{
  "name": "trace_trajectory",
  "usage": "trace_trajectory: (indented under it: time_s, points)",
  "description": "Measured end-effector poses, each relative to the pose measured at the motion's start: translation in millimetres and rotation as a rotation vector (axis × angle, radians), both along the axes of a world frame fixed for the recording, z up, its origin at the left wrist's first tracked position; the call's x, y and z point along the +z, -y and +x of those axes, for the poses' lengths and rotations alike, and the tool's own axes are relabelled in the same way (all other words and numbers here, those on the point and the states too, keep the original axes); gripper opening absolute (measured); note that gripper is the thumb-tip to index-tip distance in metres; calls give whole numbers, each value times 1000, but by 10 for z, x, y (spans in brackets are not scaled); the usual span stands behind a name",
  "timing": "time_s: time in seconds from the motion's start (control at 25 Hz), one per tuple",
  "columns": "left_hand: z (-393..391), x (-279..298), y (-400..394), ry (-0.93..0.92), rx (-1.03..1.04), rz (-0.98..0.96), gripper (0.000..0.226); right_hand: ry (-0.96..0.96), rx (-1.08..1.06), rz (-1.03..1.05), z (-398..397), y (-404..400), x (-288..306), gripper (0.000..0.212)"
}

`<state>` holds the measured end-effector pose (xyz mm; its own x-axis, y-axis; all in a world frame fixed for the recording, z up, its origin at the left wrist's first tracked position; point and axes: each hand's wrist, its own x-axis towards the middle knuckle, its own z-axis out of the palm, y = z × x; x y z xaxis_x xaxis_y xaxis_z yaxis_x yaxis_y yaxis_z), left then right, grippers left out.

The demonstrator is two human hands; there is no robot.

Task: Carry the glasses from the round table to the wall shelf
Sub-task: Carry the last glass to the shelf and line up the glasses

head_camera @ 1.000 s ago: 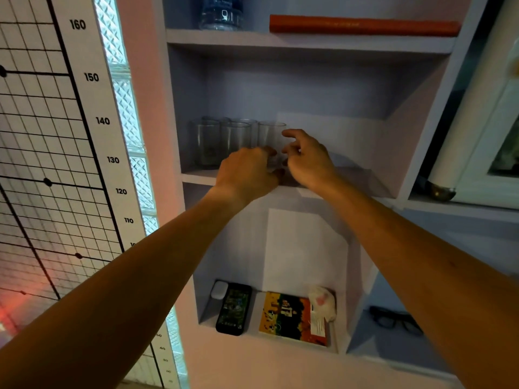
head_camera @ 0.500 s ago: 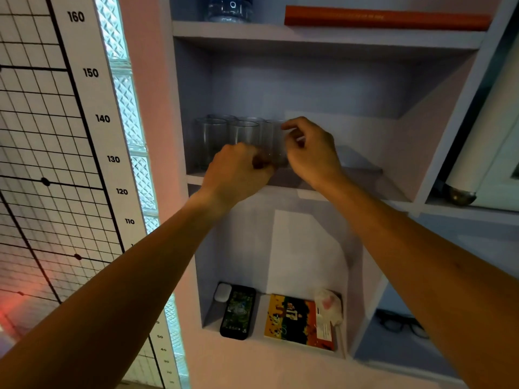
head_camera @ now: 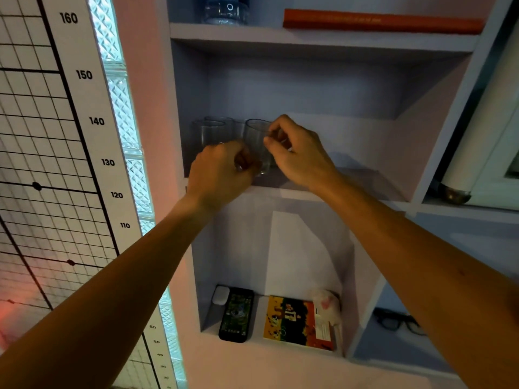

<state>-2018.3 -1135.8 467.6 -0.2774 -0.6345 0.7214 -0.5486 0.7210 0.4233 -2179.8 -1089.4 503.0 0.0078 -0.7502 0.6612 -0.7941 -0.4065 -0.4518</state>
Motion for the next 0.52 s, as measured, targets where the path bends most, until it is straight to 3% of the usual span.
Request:
trace_trajectory:
  time_s: [0.16,0.32,0.52]
  points:
    - [-419,54,-100,70,-41,-13,25,67,-130,-62,-320,-178,3,5]
    - [-749,94,-120,145,-66,8,24,152,-219,16,-521,-312,-7,7]
    - [-899,51,-67,106,-130,51,28,273,-271,91,-628,-344,-21,30]
